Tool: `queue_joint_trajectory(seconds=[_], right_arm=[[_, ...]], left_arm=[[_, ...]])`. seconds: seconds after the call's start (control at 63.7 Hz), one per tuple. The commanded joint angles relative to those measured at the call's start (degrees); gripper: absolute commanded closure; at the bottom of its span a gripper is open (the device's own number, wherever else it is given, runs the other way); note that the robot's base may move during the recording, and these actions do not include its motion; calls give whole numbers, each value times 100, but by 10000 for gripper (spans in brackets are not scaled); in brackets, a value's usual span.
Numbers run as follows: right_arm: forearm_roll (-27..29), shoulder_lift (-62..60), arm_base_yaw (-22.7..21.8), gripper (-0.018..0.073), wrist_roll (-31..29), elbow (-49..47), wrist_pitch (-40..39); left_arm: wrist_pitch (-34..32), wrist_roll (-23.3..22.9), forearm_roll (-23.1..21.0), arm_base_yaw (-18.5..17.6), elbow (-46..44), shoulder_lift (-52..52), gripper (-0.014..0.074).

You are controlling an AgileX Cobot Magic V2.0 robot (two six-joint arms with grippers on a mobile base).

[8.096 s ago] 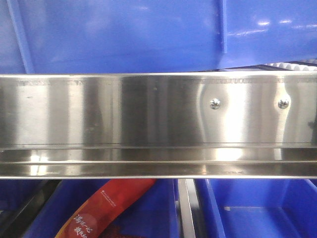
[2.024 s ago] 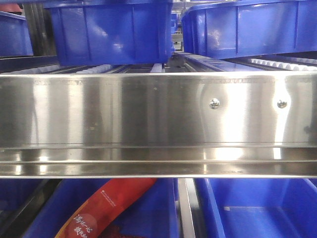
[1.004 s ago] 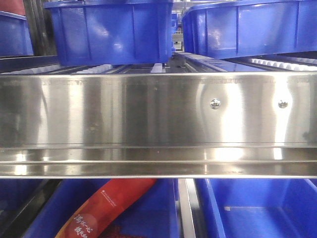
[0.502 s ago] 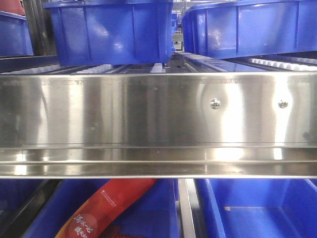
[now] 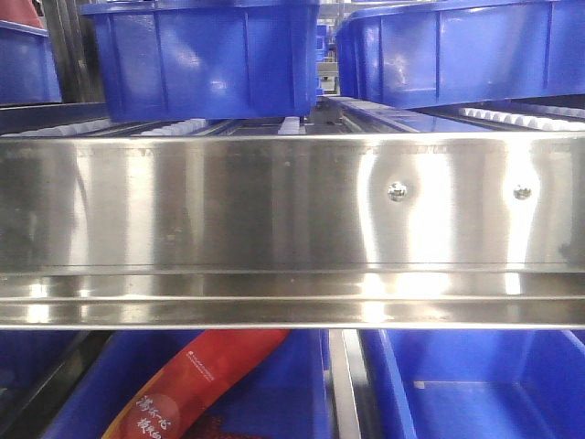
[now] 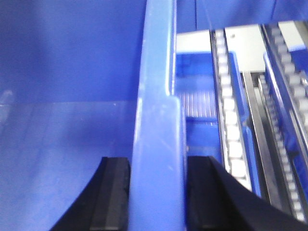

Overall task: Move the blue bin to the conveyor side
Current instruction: 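Lift the blue bin with both grippers and pull it off the shelf, then hold the blue bin with both grippers while the base backs away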

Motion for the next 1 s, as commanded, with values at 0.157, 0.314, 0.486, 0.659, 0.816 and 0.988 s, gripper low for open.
queue_joint_trajectory(seconds=[0.157, 0.314, 0.486, 0.659, 0.816, 0.988], right_arm=[[-242, -141, -14, 637, -71, -80, -773], [-242, -141, -14, 637, -71, -80, -773], [-242, -141, -14, 637, -71, -80, -773], [-242, -141, -14, 637, -71, -80, -773], [-242, -141, -14, 637, -71, -80, -773], [-242, -141, -14, 637, -71, -80, -773]], left_arm=[[-481, 43, 35, 17, -87, -119, 612], [-481, 43, 35, 17, -87, -119, 612], [-481, 43, 35, 17, -87, -119, 612], [-481, 43, 35, 17, -87, -119, 612], [-481, 43, 35, 17, -87, -119, 612], [-481, 43, 35, 17, -87, -119, 612]])
